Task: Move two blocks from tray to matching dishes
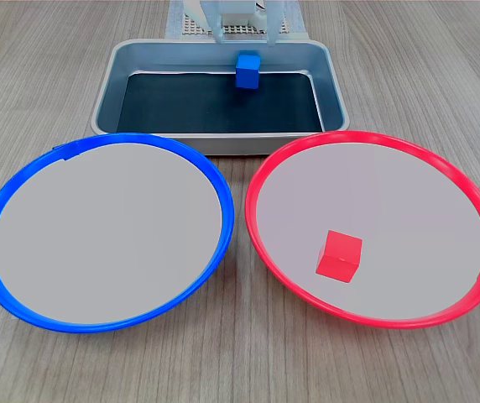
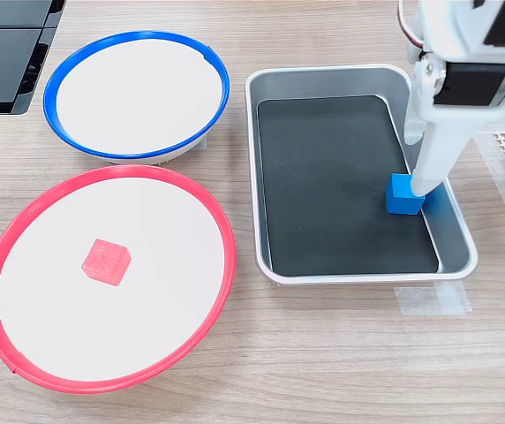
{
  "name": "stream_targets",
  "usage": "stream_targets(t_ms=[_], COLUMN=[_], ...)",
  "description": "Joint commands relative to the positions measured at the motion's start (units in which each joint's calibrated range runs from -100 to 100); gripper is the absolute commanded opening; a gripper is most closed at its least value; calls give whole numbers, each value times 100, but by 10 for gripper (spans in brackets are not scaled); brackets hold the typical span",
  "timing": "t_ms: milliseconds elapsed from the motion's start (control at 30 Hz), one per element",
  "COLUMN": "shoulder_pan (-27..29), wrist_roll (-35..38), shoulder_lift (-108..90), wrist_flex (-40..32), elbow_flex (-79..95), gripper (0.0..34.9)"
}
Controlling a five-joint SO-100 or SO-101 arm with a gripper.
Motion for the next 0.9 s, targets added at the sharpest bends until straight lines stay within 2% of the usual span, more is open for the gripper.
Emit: stream_targets(t_ms=[0, 200, 233, 333, 367, 500, 600, 733, 867], shoulder_pan=[-97, -88, -69, -107, -135, -295, -445, 101, 797], wrist_roll=[103, 127, 132, 117, 98, -322, -1358, -2623, -3048], shoulder_lift=[-100, 11, 71, 207, 242, 506, 1086, 2374, 3815], wrist_flex=[-277, -879, -962, -1176, -1185, -508, -70, -417, -929], elbow_flex=[223, 687, 742, 842, 824, -396, -2262, -4538, -5977], gripper=[194, 172, 153, 26, 4, 2, 1, 1, 1])
